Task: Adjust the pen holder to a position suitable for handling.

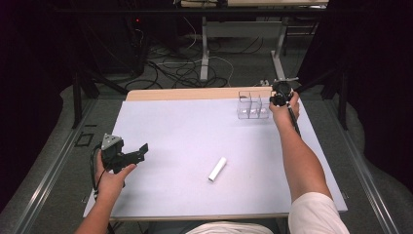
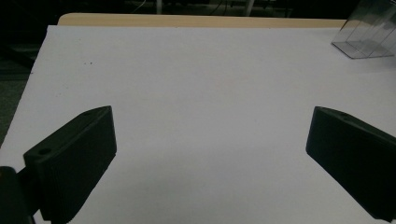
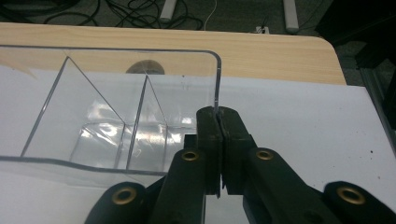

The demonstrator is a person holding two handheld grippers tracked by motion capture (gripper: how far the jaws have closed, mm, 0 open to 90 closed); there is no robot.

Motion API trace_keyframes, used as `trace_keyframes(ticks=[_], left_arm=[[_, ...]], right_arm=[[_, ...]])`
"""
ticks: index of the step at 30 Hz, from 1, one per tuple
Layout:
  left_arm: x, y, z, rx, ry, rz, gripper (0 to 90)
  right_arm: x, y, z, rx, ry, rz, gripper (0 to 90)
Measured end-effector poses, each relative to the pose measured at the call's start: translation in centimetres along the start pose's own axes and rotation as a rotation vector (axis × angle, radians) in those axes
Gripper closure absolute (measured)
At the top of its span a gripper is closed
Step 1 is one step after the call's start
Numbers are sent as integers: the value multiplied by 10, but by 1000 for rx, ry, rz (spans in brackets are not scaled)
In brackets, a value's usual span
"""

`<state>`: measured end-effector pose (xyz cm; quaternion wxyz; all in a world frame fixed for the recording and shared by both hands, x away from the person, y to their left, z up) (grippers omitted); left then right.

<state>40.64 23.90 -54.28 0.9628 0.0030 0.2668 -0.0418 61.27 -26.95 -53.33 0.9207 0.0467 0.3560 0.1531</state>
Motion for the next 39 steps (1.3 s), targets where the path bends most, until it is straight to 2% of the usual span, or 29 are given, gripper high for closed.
trace_keyframes(ticks=[2,5,10,15,16,19,20,23,30,31,32,36,39], left_arm=[[0,0,0,2,0,-1,17],[1,0,-1,4,3,-2,17],[1,0,-1,4,3,-4,17],[3,-2,-2,9,12,-13,17],[4,-2,-2,12,9,-15,17],[6,-4,-2,14,13,-23,17],[7,-5,-1,20,11,-26,17],[8,-7,-1,27,11,-36,17],[13,-14,-2,49,19,-55,17],[13,-14,-2,52,20,-55,17],[13,-15,-2,55,20,-58,17],[11,-17,-2,56,22,-55,17],[11,-17,-1,48,17,-53,17]], right_arm=[[1,2,1,17,-5,9,893],[0,3,1,7,1,0,894],[-2,5,-2,37,11,-3,893],[-7,15,-7,40,46,13,893],[-9,22,-10,53,57,24,893],[-11,28,-14,52,66,29,892],[-14,35,-18,54,72,43,892],[-16,42,-23,53,75,55,891],[-30,73,-44,41,89,100,889],[-30,73,-44,41,89,100,889],[-32,81,-48,29,87,105,889],[-34,91,-53,30,81,123,886],[-36,105,-59,22,87,156,882]])
Point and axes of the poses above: each handheld gripper's, and its own axes: x roughly forward along the jaws, z roughly out of its top, y roughly to its left, the point moved 7 cm from there along x, roughly forward along the jaws, and after that the axes turned 15 degrees about z, right-handed, at the moved point
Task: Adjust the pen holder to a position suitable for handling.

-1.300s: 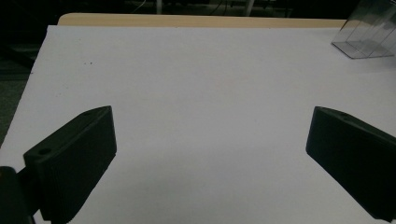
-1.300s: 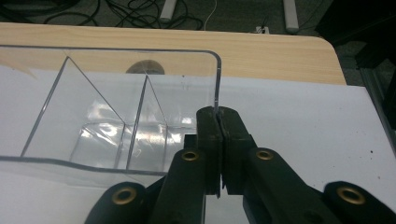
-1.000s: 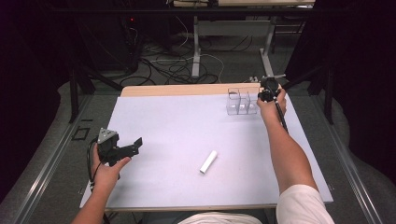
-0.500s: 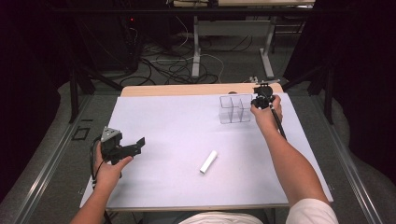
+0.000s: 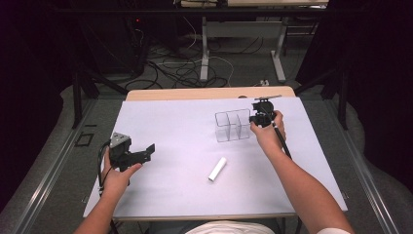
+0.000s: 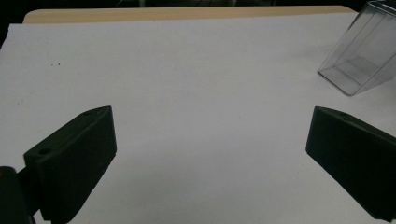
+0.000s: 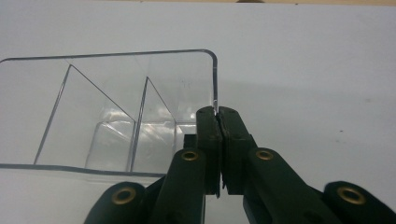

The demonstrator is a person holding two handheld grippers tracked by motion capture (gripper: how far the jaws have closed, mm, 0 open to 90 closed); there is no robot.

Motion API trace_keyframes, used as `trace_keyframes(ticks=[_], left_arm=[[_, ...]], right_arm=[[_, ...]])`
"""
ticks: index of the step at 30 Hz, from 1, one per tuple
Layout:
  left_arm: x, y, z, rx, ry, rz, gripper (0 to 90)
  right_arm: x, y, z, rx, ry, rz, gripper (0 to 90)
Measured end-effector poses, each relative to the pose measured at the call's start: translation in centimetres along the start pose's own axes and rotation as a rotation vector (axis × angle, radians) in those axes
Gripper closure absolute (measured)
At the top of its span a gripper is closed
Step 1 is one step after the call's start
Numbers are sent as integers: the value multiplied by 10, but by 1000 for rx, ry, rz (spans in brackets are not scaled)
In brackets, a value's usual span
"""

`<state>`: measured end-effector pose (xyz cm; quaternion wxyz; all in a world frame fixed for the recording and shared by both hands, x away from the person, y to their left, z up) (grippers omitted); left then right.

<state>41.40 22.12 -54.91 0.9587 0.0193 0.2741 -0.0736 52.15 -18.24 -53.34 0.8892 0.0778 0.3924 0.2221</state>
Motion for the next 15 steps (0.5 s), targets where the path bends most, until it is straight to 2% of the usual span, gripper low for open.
trace_keyframes(ticks=[3,5,11,15], left_arm=[[1,0,0,5,5,0,17],[2,-1,-1,8,4,0,18],[3,-1,-2,7,13,-2,18],[2,-1,-2,11,11,-3,18]], right_arm=[[1,10,-4,-7,4,27,873],[0,19,-9,13,13,71,862],[3,33,-16,-10,3,130,829],[7,42,-18,-10,3,168,816]])
Point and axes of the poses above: each handheld gripper's, and its own axes: x roughly forward along the jaws, z roughly out of its top, y roughly to its left, the point moved 7 cm from there along x, roughly forward along the jaws, and after that the axes turned 15 degrees about z, right-handed, at the moved point
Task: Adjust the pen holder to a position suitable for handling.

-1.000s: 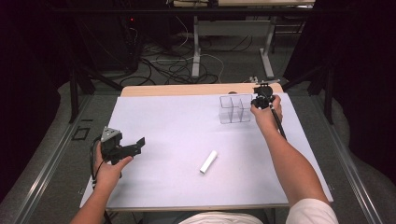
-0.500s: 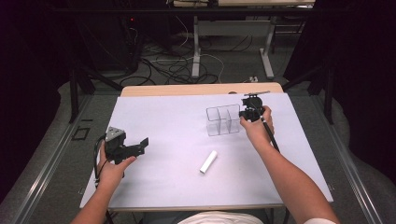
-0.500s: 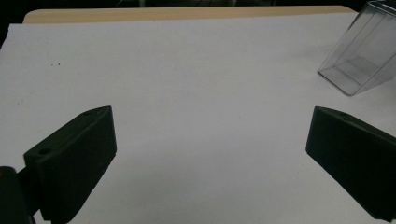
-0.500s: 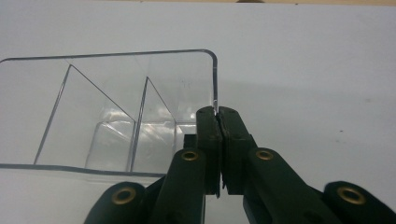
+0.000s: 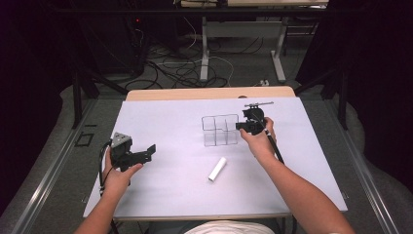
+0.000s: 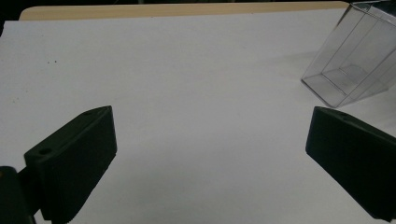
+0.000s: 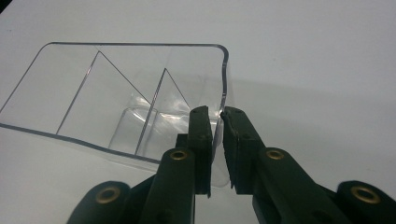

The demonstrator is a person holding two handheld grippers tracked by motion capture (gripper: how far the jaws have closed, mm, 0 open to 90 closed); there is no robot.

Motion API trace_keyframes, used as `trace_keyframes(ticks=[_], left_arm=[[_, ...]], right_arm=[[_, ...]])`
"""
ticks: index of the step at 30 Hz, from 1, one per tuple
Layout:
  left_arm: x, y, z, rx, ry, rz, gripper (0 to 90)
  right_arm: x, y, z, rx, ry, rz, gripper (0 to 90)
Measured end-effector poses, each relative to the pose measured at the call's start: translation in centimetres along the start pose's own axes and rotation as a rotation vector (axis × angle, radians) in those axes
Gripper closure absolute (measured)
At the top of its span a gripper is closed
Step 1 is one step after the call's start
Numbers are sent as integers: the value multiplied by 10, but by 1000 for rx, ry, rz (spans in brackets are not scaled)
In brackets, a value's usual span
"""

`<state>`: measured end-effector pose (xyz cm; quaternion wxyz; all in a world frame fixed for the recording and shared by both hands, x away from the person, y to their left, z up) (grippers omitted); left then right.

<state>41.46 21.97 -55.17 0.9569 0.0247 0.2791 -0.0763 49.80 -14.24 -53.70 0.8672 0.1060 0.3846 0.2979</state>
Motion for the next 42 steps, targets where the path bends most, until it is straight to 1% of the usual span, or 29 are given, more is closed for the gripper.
trace_keyframes(ticks=[3,5,7,9,11,12,17,18,20,21,23,24,25,26,27,28,29,31,32,33,35,36,37,38,39,40,41,42], left_arm=[[0,0,0,1,-1,0,18],[0,0,0,2,-2,2,18],[-1,0,0,4,-4,3,18],[-1,0,0,6,-4,4,18],[-1,0,0,6,-4,3,18],[-1,0,0,5,-5,4,18],[-2,0,0,9,-4,6,18],[-2,0,-1,11,-2,5,18],[-2,0,-1,11,-1,6,18],[-3,0,-1,11,-1,6,18],[-3,0,-1,9,-2,7,18],[-3,-1,-1,9,-2,8,18],[-3,-1,-1,7,1,11,23],[-2,-1,-2,10,4,15,26],[-2,-1,-2,10,4,15,28],[-2,-2,-2,12,6,17,30],[-2,-2,-2,10,9,17,31],[-2,-4,-2,6,11,18,34],[-2,-5,-2,9,13,17,34],[-2,-7,-2,11,10,16,35],[-2,-10,-1,15,13,12,35],[-2,-13,-1,19,17,9,35],[-2,-15,-1,21,16,6,35],[-2,-16,-1,26,19,5,36],[-2,-19,0,23,19,2,36],[-2,-22,0,28,21,-1,37],[-2,-25,1,30,22,-5,46],[-3,-29,2,33,27,-10,50]], right_arm=[[4,7,-1,-11,7,5,813],[7,14,-2,-14,14,17,809],[10,21,-3,-33,19,37,802],[13,28,-4,-37,26,50,793],[14,30,-5,-40,26,57,792],[14,35,-5,-56,34,68,785],[15,36,-5,-64,34,73,773],[15,36,-5,-58,29,95,763],[14,36,-5,-64,31,93,751],[14,37,-5,-71,19,105,724],[11,38,-5,-86,9,123,706],[11,38,-5,-86,9,123,706],[8,38,-5,-121,-9,136,678],[7,38,-5,-131,-17,140,660],[7,38,-5,-131,-17,140,660],[1,39,-5,-157,-40,166,647],[-1,38,-5,-172,-57,173,635],[-7,39,-6,-193,-84,196,601],[-7,39,-6,-193,-84,196,601],[-13,36,-7,-222,-106,211,575],[-16,34,-8,-238,-135,227,540],[-16,34,-8,-238,-135,227,540],[-23,30,-9,-250,-151,241,517],[-25,28,-10,-259,-150,245,501],[-25,28,-10,-259,-150,245,501],[-28,27,-11,-263,-160,252,483],[-36,24,-15,-286,-170,268,464],[-39,22,-17,-299,-176,270,458]])
Point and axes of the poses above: each handheld gripper's, and its own axes: x roughly forward along the jaws, z roughly out of its top, y roughly to its left, the point moved 7 cm from there along x, roughly forward along the jaws, and after that the axes turned 15 degrees about z, right-handed, at the moved point
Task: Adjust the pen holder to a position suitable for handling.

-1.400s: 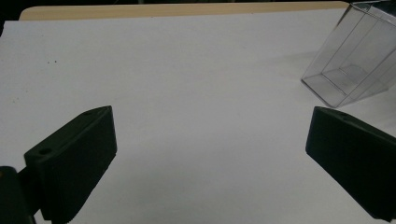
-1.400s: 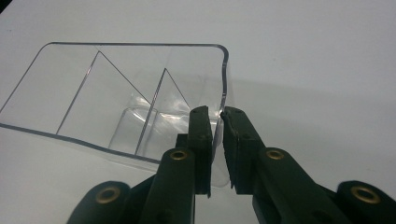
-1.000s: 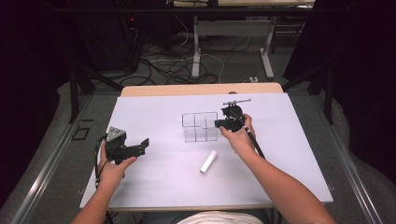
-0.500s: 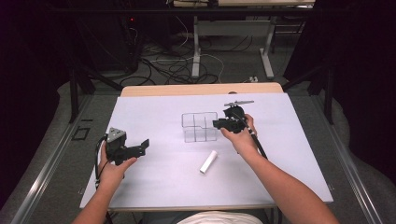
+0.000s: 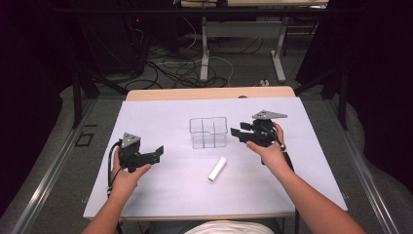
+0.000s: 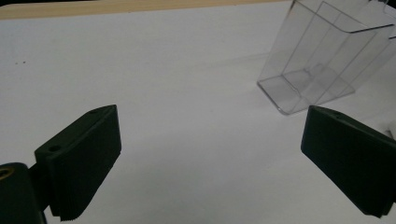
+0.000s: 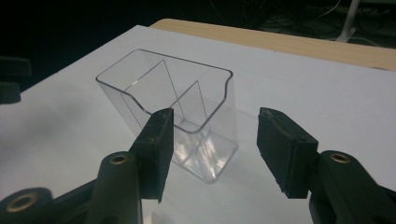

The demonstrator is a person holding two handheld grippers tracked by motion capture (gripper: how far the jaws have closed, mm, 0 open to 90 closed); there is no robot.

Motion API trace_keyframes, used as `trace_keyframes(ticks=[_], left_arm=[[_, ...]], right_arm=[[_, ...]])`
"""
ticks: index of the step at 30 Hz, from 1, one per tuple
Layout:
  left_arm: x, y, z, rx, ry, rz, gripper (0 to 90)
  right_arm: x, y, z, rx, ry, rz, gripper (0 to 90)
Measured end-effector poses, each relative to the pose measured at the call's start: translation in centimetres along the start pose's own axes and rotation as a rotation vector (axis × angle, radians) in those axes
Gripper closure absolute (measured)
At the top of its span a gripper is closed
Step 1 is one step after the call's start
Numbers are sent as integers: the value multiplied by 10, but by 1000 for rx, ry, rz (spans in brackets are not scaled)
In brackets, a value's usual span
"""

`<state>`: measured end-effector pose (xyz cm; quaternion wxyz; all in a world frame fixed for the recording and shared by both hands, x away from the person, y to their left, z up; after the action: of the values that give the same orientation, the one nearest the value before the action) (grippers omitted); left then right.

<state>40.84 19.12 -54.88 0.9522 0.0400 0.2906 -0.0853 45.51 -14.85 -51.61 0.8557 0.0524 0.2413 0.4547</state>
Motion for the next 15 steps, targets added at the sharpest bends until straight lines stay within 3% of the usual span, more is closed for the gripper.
trace_keyframes(ticks=[2,10,15], left_arm=[[-1,-9,3,5,-8,-12,53],[-7,-46,13,41,5,-87,75],[-11,-70,19,77,2,-126,161]], right_arm=[[-8,-1,-3,-24,4,-2,445],[-35,1,-13,-30,-9,26,409],[-50,1,-18,-58,-23,-27,317]])
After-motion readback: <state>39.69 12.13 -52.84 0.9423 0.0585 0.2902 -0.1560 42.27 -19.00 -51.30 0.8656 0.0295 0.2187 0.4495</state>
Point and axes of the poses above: each handheld gripper's, and its own axes: x roughly forward along the jaws, z roughly out of its top, y roughly to its left, the point moved 7 cm from there along x, roughly forward along the jaws, and after that the axes turned 15 degrees about z, right-handed, at the moved point
